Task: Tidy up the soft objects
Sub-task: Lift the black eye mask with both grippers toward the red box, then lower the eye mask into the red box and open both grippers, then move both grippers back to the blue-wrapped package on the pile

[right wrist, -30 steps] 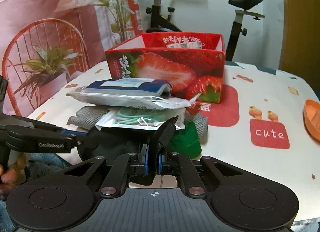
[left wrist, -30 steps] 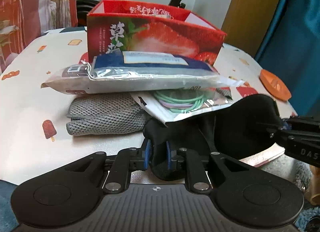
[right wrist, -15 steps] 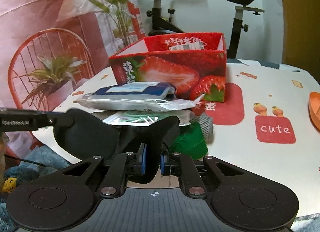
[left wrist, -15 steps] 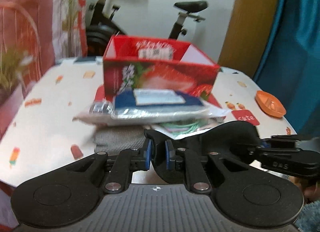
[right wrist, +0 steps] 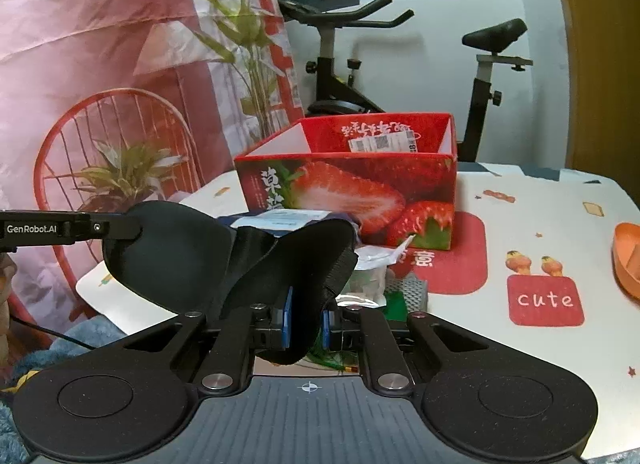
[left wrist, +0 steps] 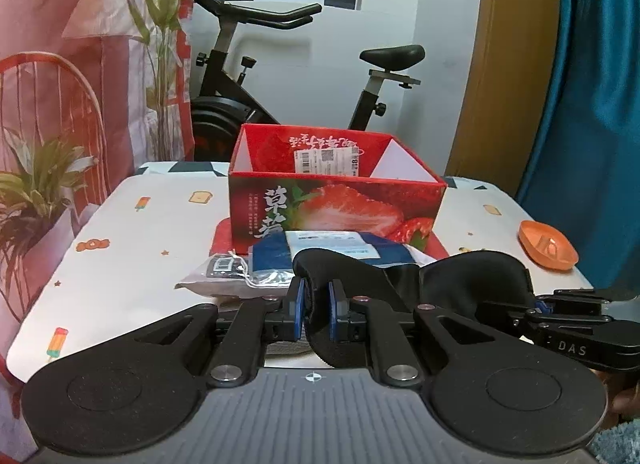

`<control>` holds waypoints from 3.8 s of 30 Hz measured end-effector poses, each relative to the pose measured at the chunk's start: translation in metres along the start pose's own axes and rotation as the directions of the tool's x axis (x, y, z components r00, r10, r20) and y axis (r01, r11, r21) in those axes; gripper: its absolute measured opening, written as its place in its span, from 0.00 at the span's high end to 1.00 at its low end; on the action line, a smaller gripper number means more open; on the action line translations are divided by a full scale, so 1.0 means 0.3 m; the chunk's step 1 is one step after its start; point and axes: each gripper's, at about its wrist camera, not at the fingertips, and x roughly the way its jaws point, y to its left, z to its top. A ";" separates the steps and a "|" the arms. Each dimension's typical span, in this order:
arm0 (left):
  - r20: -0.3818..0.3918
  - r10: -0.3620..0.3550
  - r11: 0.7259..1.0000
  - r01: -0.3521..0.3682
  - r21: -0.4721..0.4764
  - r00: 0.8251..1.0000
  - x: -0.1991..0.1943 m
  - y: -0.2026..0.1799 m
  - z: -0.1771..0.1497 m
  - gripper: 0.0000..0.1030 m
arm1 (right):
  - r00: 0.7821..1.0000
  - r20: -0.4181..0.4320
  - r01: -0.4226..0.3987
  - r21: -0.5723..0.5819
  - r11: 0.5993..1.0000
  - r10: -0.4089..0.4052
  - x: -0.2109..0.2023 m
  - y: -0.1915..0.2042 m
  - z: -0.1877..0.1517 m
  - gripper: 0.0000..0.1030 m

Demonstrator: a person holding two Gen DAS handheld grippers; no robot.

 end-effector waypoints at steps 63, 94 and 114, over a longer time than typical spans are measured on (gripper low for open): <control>-0.359 0.008 0.986 0.053 0.160 0.933 1.053 0.104 0.455 0.85 | 0.913 -0.405 0.109 0.113 0.988 -0.055 1.021 -0.333 0.607 0.88; 0.006 0.140 0.990 -0.140 -0.028 0.990 0.262 0.056 0.281 0.00 | 0.965 0.090 0.244 0.028 0.969 -0.245 0.304 -0.053 0.334 0.00; -0.041 0.165 0.983 -0.168 -0.078 0.985 0.231 0.071 0.119 0.00 | 0.974 0.048 0.219 0.076 0.973 -0.223 0.285 -0.073 0.192 0.06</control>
